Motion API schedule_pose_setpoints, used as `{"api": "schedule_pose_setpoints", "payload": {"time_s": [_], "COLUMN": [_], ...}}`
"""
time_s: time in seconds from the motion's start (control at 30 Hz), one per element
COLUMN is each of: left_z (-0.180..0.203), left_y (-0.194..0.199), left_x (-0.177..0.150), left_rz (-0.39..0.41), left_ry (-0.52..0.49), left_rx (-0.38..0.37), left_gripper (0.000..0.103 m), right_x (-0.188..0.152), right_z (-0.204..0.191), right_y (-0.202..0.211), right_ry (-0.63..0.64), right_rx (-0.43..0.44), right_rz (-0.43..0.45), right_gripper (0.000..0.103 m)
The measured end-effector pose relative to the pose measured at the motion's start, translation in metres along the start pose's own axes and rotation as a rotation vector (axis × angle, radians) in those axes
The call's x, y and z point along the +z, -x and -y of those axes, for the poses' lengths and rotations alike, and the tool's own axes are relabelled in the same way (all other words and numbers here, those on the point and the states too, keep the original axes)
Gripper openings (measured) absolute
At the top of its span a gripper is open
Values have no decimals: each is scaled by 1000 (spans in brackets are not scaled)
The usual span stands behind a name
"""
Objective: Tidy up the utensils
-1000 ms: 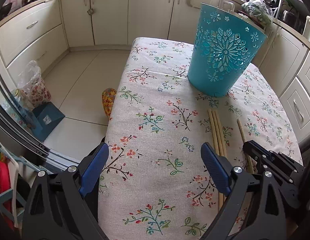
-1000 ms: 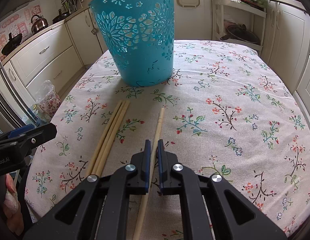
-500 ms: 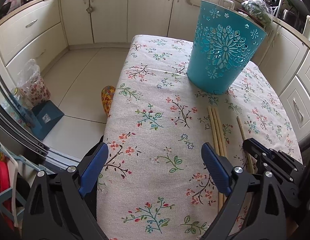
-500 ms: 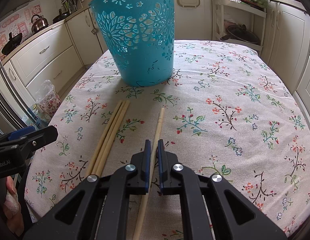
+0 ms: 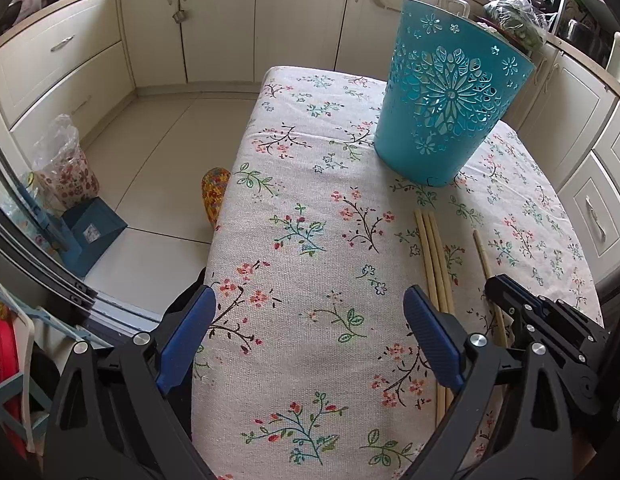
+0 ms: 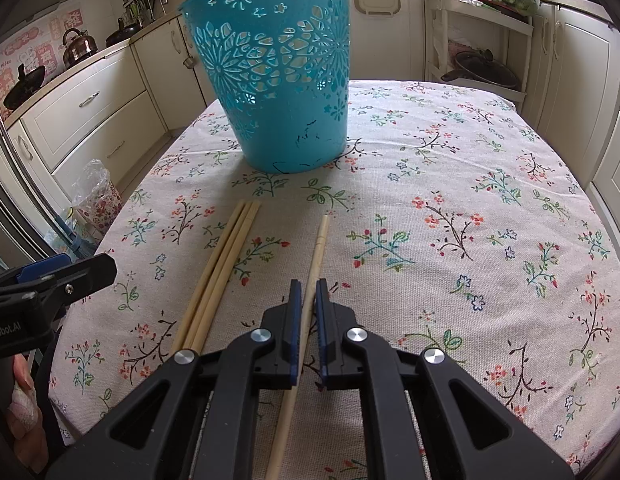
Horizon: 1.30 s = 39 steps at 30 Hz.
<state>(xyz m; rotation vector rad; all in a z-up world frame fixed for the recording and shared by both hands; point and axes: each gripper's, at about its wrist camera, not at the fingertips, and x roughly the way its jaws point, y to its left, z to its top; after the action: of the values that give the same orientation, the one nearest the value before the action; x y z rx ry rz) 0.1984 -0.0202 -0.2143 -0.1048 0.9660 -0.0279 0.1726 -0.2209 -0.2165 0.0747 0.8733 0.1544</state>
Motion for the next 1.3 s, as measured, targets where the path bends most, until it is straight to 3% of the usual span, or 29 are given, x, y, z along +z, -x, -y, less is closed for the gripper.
{"api": "schedule_pose_setpoints", "payload": {"time_s": [1.3], "left_z": [-2], "left_y": [-4], "left_x": [-1], "left_rz": [-23], "left_ry": [13], "left_rx": [-4], "left_gripper": [92], "right_x": [0], "right_z": [2], "right_y": [1], "right_ry": [-11], "right_rx": [9], "right_rz": [1], "right_gripper": [8]}}
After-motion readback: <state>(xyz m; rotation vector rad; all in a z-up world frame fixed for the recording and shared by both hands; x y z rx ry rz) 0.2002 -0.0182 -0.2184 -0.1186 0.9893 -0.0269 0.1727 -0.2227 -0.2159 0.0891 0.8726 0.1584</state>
